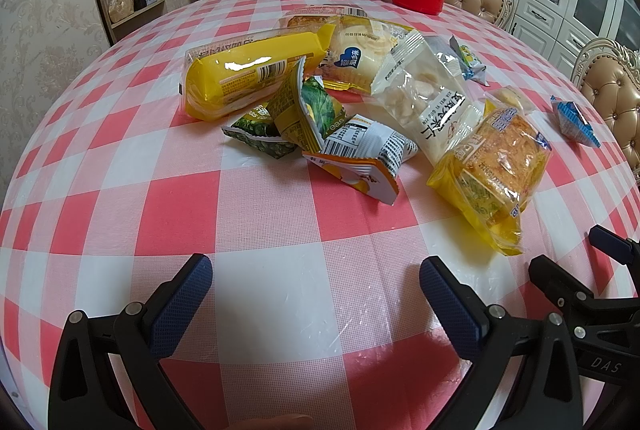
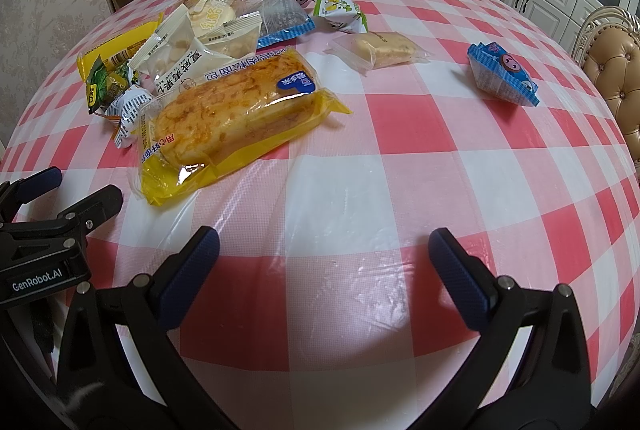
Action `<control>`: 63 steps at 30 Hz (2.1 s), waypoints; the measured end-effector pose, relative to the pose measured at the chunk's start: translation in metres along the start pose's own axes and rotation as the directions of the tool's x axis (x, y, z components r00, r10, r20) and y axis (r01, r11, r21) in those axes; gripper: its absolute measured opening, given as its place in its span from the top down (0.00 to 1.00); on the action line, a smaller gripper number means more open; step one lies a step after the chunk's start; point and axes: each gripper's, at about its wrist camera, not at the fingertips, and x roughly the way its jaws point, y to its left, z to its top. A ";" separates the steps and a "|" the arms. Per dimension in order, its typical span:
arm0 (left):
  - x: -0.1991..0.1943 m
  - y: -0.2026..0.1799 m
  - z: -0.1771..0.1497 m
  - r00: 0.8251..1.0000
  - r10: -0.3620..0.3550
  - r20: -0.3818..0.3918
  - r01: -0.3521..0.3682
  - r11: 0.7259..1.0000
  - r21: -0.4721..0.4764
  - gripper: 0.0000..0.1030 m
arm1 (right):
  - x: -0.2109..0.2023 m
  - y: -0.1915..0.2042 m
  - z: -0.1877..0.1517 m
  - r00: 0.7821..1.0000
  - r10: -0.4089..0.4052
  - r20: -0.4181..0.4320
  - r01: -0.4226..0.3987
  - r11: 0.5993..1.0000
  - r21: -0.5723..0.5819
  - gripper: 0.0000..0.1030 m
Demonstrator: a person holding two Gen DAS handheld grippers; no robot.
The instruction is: Organize snacks
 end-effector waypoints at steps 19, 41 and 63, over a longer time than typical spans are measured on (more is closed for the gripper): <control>0.000 0.000 0.000 1.000 0.000 0.000 0.000 1.000 0.000 0.00 | 0.000 0.000 0.000 1.000 0.000 0.000 0.000 1.000 0.000 0.00; 0.000 0.000 0.000 1.000 0.000 0.000 0.000 1.000 0.000 0.00 | 0.000 0.000 0.000 1.000 0.000 0.000 0.000 1.000 0.000 0.00; -0.006 0.001 -0.007 1.000 -0.007 0.000 0.007 1.000 0.009 0.00 | 0.000 0.000 0.000 1.000 0.000 0.000 0.000 1.000 0.000 0.00</control>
